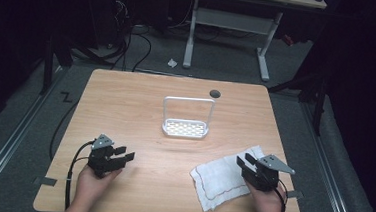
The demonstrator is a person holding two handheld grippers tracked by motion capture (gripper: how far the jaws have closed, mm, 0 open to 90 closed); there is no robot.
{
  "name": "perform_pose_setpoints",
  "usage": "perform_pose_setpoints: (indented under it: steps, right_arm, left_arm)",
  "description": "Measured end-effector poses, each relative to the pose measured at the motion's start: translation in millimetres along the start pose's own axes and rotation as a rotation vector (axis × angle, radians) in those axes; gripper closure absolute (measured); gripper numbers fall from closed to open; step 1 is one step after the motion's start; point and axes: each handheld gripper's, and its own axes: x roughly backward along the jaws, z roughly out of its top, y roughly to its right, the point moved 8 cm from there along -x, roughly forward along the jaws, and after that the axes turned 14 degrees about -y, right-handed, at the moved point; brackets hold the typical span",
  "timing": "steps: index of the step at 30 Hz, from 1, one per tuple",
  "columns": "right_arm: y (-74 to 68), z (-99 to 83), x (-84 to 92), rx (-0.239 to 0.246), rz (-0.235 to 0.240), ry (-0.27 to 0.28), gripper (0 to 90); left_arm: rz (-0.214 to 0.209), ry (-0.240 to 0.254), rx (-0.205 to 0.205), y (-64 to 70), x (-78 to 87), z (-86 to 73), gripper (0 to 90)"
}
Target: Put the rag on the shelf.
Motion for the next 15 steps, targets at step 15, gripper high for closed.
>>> perform_pose_setpoints:
  steps: [15]
  right_arm:
    - [42.0, -31.0, 17.4, -0.08, -0.051, -0.057, 90.0]
  left_arm:
    - [-0.077, -0.039, -0.121, 55.1, -35.9, 19.3, 55.4]
